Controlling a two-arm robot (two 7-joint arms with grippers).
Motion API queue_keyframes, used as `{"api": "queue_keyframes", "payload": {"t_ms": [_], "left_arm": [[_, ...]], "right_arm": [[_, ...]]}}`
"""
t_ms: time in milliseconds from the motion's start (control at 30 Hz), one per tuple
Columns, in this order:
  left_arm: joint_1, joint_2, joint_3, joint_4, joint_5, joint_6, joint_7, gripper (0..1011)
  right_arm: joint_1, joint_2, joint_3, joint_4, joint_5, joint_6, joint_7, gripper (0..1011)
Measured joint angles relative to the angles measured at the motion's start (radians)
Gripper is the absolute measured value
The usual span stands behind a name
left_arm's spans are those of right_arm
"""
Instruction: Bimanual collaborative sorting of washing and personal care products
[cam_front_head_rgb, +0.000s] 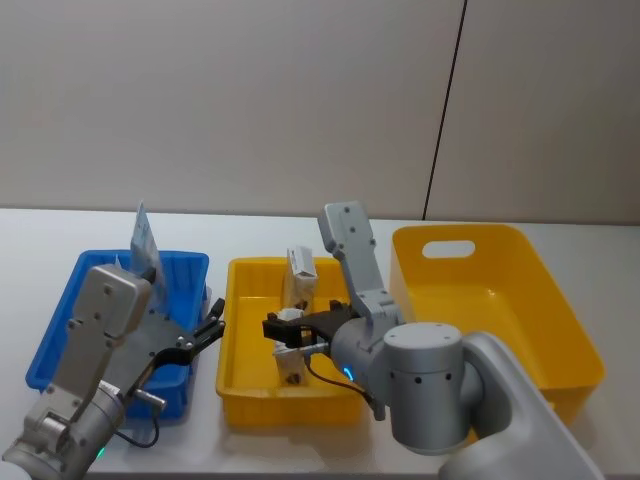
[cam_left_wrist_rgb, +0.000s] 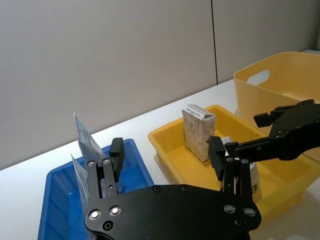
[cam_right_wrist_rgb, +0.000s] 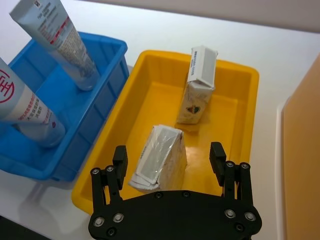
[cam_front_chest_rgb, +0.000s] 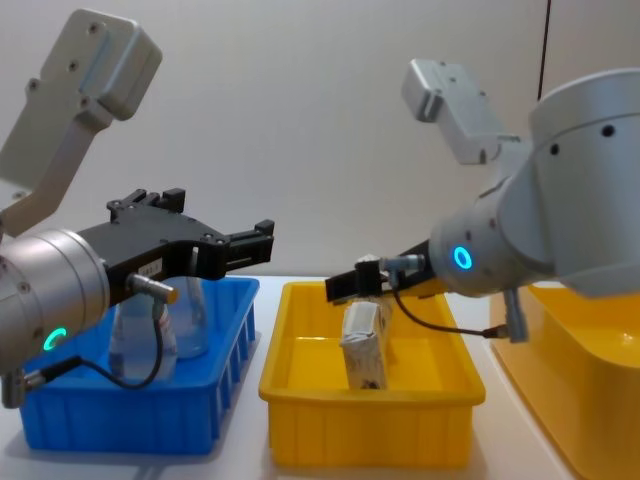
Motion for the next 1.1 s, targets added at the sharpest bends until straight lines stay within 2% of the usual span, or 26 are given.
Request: {"api": "queue_keyframes", "payload": {"t_ms": [333, 600, 767, 833, 867, 933, 1067, 1100], "left_arm": [[0.000, 0.000, 0.000, 0.000, 0.000, 0.000, 0.000, 1001], [0.000, 0.000, 0.000, 0.000, 0.000, 0.000, 0.000, 1001], [0.000, 0.000, 0.000, 0.000, 0.000, 0.000, 0.000, 1001], [0.000, 0.000, 0.000, 0.000, 0.000, 0.000, 0.000, 1001], [0.000, 0.000, 0.000, 0.000, 0.000, 0.000, 0.000, 1001], [0.000, 0.000, 0.000, 0.000, 0.000, 0.000, 0.000, 1001], [0.000, 0.000, 0.000, 0.000, 0.000, 0.000, 0.000, 1001], [0.000, 0.000, 0.000, 0.000, 0.000, 0.000, 0.000, 1001]], "right_arm": [[0.041, -0.035, 0.003, 0.070, 0.000, 0.075, -0.005, 1003], [0.075, -0.055, 0.008, 0.138, -0.002, 0.104, -0.005, 989], [0.094, -0.067, 0.013, 0.181, -0.004, 0.117, -0.005, 906], [0.103, -0.071, 0.015, 0.199, -0.006, 0.121, -0.005, 796], [0.103, -0.071, 0.015, 0.199, -0.006, 0.121, -0.005, 796], [0.114, -0.076, 0.020, 0.224, -0.007, 0.124, -0.007, 695], [0.122, -0.080, 0.024, 0.241, -0.009, 0.127, -0.009, 615], [0.125, -0.081, 0.026, 0.248, -0.010, 0.127, -0.010, 556]]}}
